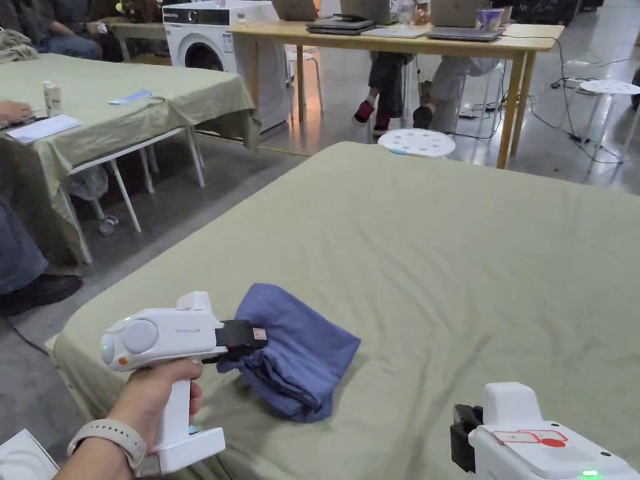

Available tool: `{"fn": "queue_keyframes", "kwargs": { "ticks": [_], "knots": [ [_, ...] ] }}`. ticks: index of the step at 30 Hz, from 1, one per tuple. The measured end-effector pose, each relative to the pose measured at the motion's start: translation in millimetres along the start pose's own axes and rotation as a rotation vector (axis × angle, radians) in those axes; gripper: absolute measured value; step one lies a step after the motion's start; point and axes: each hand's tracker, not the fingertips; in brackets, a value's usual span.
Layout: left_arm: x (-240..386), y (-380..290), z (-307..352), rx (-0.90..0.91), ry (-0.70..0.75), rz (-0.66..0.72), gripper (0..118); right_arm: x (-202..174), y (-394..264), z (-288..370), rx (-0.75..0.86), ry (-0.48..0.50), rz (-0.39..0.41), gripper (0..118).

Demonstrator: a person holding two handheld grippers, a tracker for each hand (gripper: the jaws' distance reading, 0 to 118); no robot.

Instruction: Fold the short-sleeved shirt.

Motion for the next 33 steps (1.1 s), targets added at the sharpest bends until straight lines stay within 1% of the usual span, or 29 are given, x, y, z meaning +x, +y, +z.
{"fn": "queue_keyframes", "kwargs": {
  "ticks": [5, 13, 14, 15, 16, 18, 19, 21, 22, 23, 25, 26, 27, 28, 29, 31, 32, 33],
  "knots": [
    [-14.8, 4.9, 5.2, -0.021, 0.021, 0.004, 34, -14.7, 11.0, -17.5, -0.003, 0.022, 0.019, 0],
    [-23.4, 6.2, -1.5, -0.03, 0.013, 0.013, 35, -9.9, 8.7, -28.4, -0.021, 0.015, 0.013, 0],
    [-19.7, 6.7, 1.3, -0.025, 0.017, 0.015, 39, -10.4, 8.8, -27.2, -0.021, 0.014, 0.011, 0],
    [-19.4, 7.3, 2.1, -0.018, 0.029, 0.008, 55, -11.5, 9.1, -25.4, -0.022, 0.013, 0.012, 0],
    [-18.4, 9.3, 4.3, 0.006, 0.071, -0.009, 72, -11.2, 9.3, -25.4, -0.024, 0.012, 0.013, 0],
    [-29.8, 21.0, 12.0, 0.107, 0.157, -0.001, 106, -10.8, 9.7, -24.8, -0.024, 0.012, 0.015, 0],
    [-34.5, 26.6, 20.6, 0.141, 0.165, 0.028, 107, -12.0, 9.7, -24.6, -0.023, 0.014, 0.019, 0],
    [-44.4, 38.0, 42.5, 0.194, 0.14, 0.107, 105, -11.9, 11.2, -22.8, -0.02, 0.014, 0.021, 0],
    [-47.6, 39.4, 51.8, 0.206, 0.131, 0.131, 101, -11.6, 12.2, -21.0, -0.017, 0.014, 0.021, 0],
    [-49.3, 41.1, 60.8, 0.21, 0.136, 0.138, 92, -12.3, 14.6, -15.1, -0.013, 0.015, 0.02, 0],
    [-44.7, 38.9, 71.8, 0.205, 0.205, 0.111, 61, -12.2, 16.2, -8.9, -0.005, 0.01, 0.021, 0],
    [-41.0, 37.5, 74.3, 0.193, 0.25, 0.054, 37, -11.7, 16.6, -5.7, -0.001, 0.008, 0.022, 0],
    [-35.0, 32.7, 74.8, 0.173, 0.292, 0.006, 1, -11.0, 16.8, -2.7, 0.002, 0.005, 0.023, 0],
    [-27.5, 25.9, 74.6, 0.161, 0.353, -0.022, 0, -9.4, 17.2, 2.1, 0.008, -0.001, 0.021, 0],
    [-20.3, 19.0, 75.4, 0.176, 0.368, -0.023, 0, -6.8, 17.2, 7.9, 0.016, -0.008, 0.013, 0],
    [-5.4, 6.0, 73.4, 0.182, 0.336, -0.009, 0, -1.7, 18.1, 23.1, 0.027, -0.024, 0.008, 0],
    [9.5, -3.3, 71.3, 0.198, 0.335, -0.029, 0, 1.9, 17.5, 29.7, 0.035, -0.047, 0.015, 0],
    [29.1, -13.3, 67.2, 0.207, 0.329, -0.087, 0, 6.9, 16.6, 36.9, 0.04, -0.065, 0.017, 0]
  ]
}}
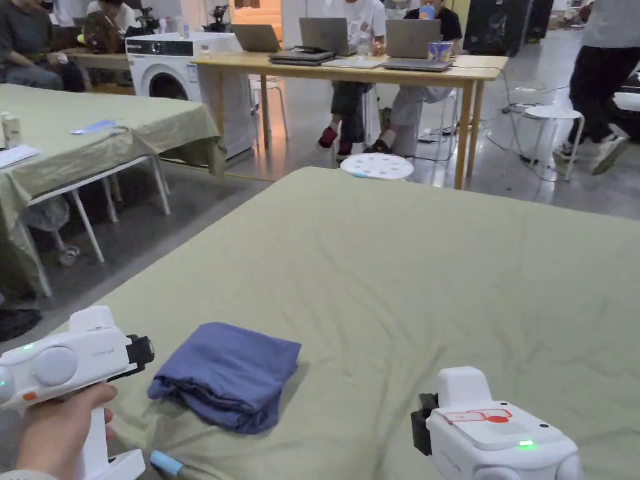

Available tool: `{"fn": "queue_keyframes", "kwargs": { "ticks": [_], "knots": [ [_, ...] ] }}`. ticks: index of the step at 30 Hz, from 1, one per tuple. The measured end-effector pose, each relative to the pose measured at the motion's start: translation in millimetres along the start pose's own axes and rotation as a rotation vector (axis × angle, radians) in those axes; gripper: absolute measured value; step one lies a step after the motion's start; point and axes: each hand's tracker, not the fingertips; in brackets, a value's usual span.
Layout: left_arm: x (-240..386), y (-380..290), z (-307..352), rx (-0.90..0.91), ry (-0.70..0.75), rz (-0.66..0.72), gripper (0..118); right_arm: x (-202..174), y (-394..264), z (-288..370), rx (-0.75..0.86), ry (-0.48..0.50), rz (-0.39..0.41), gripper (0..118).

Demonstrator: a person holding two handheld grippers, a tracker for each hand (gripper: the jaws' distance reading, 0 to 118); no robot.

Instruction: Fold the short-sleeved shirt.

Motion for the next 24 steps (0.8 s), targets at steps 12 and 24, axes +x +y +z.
{"fn": "queue_keyframes", "kwargs": {
  "ticks": [12, 24],
  "knots": [
    [315.7, -78.6, 59.5, 0.18, -0.309, -0.422, 0, 146.1, -16.4, 145.0, 0.123, -0.331, -0.097, 0],
    [465.8, -103.4, 158.1, 0.397, -0.447, -0.529, 0, 260.9, -12.4, 262.0, 0.415, -0.615, -0.122, 0]
  ]
}}
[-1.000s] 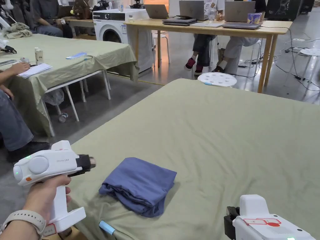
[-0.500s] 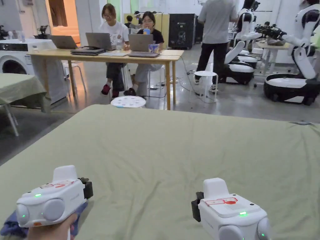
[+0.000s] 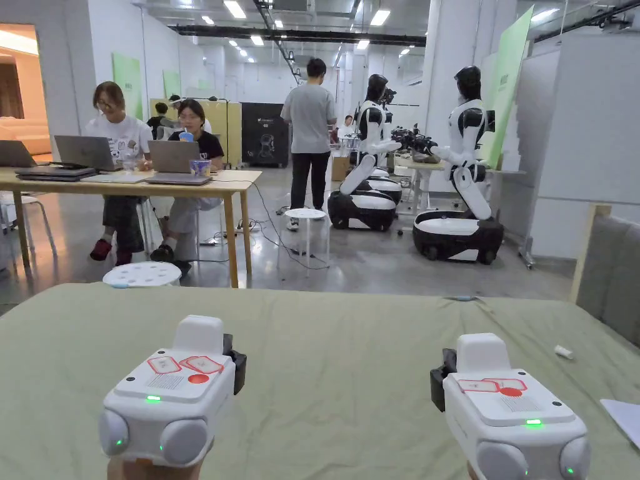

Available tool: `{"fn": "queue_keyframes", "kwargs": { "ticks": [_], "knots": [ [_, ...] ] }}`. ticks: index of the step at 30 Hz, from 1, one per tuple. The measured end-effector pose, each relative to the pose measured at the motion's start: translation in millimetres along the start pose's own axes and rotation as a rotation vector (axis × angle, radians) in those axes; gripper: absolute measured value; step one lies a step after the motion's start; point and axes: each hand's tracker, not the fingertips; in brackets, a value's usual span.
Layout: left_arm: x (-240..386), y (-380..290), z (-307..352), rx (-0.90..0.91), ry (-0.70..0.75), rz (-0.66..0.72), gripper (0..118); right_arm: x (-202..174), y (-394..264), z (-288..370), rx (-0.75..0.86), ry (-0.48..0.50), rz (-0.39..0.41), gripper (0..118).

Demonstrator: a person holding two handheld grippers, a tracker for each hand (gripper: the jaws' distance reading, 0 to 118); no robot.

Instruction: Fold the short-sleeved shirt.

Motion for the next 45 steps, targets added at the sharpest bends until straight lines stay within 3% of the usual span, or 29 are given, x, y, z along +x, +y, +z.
{"fn": "queue_keyframes", "kwargs": {
  "ticks": [3, 4, 7, 18, 20, 21, 22, 24, 26, 29, 30, 33, 36, 41, 45],
  "knots": [
    [-1.0, 1.8, 15.9, 0.012, -0.051, 0.101, 0, 14.0, 9.8, 12.9, -0.021, -0.053, -0.128, 0],
    [0.8, 1.2, 19.7, 0.009, -0.045, 0.074, 0, 16.1, 9.3, 16.7, 0.004, -0.047, -0.161, 0],
    [-3.5, -4.5, 14.4, -0.011, 0.001, -0.033, 0, 10.9, 11.3, 25.0, 0.011, -0.034, -0.123, 0],
    [-6.8, -4.2, 21.2, 0.023, 0.009, -0.005, 3, -0.4, 5.8, 11.7, 0.012, -0.022, -0.108, 0],
    [-4.8, -5.4, 21.7, 0.03, 0.02, -0.026, 20, -2.0, 6.2, 11.8, 0.019, -0.019, -0.099, 13],
    [-4.4, -5.6, 22.0, 0.033, 0.026, -0.032, 42, -2.9, 6.4, 11.8, 0.024, -0.021, -0.095, 33],
    [-4.6, -5.4, 22.1, 0.034, 0.03, -0.033, 56, -3.8, 6.4, 11.5, 0.025, -0.016, -0.091, 50],
    [-5.8, -4.8, 22.8, 0.039, 0.028, -0.026, 59, -3.5, 7.4, 9.0, 0.005, 0.008, -0.09, 56],
    [-4.7, -4.0, 24.9, 0.048, 0.034, -0.026, 72, -4.4, 8.9, 11.3, 0.006, 0.021, -0.086, 76],
    [-4.8, -4.9, 23.6, 0.056, 0.048, -0.027, 114, -9.5, 10.2, 10.0, 0.013, 0.026, -0.073, 111],
    [-5.5, -6.1, 27.0, 0.064, 0.018, -0.016, 118, -10.1, 8.2, 8.9, 0.009, 0.03, -0.072, 118],
    [-3.1, -3.6, 29.4, 0.051, 0.023, -0.019, 118, -13.5, 9.5, 6.8, 0.003, 0.05, -0.102, 118],
    [-3.4, -4.0, 31.7, 0.053, 0.035, -0.019, 118, -16.2, 9.4, 1.9, -0.026, -0.02, -0.191, 118],
    [-6.2, -2.5, 34.3, 0.054, 0.032, 0.0, 118, -21.0, 11.1, -0.4, -0.036, -0.111, -0.204, 118],
    [-9.8, -3.6, 32.0, 0.052, 0.029, 0.019, 118, -20.4, 8.6, 7.6, -0.049, -0.097, -0.256, 118]
  ]
}}
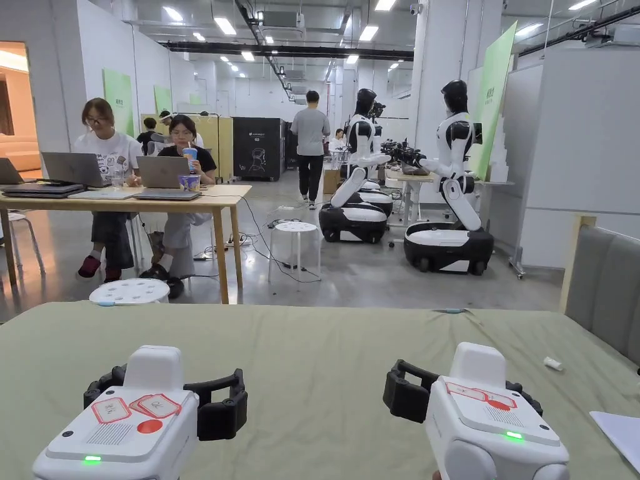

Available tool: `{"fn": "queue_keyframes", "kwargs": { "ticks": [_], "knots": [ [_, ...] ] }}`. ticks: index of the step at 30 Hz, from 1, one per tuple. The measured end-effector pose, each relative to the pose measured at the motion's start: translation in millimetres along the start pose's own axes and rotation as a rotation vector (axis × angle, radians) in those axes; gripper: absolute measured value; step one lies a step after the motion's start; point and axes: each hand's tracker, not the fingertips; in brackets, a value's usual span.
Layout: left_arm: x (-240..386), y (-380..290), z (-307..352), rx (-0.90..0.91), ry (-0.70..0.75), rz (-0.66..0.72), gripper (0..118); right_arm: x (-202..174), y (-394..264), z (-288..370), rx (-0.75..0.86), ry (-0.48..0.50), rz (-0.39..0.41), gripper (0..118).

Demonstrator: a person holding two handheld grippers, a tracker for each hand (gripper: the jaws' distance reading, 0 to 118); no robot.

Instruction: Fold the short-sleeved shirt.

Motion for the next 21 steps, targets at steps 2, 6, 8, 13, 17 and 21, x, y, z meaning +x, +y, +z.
{"fn": "queue_keyframes", "kwargs": {
  "ticks": [2, 6, 8, 13, 17, 21],
  "knots": [
    [0.4, -0.3, -0.7, -0.002, 0.003, -0.003, 118, 1.2, -0.5, 2.5, -0.008, 0.031, 0.001, 118],
    [-0.1, -2.6, -4.3, -0.004, 0.002, -0.001, 118, -3.9, -1.6, 6.4, -0.01, 0.042, 0.029, 118],
    [0.5, -2.8, -4.7, -0.009, 0.002, 0.008, 118, -5.9, -0.2, 4.4, -0.038, 0.047, 0.04, 118],
    [0.2, -4.5, -5.6, -0.02, 0.006, 0.013, 118, -7.7, -0.8, 1.4, -0.082, 0.062, 0.05, 118],
    [-3.1, -5.2, -6.8, -0.023, 0.01, 0.014, 118, -7.2, -0.4, 1.2, -0.101, 0.068, 0.025, 118],
    [-1.6, -3.7, -5.4, -0.021, 0.013, 0.014, 118, -7.3, -3.3, 1.2, -0.093, 0.068, 0.047, 118]
  ]
}}
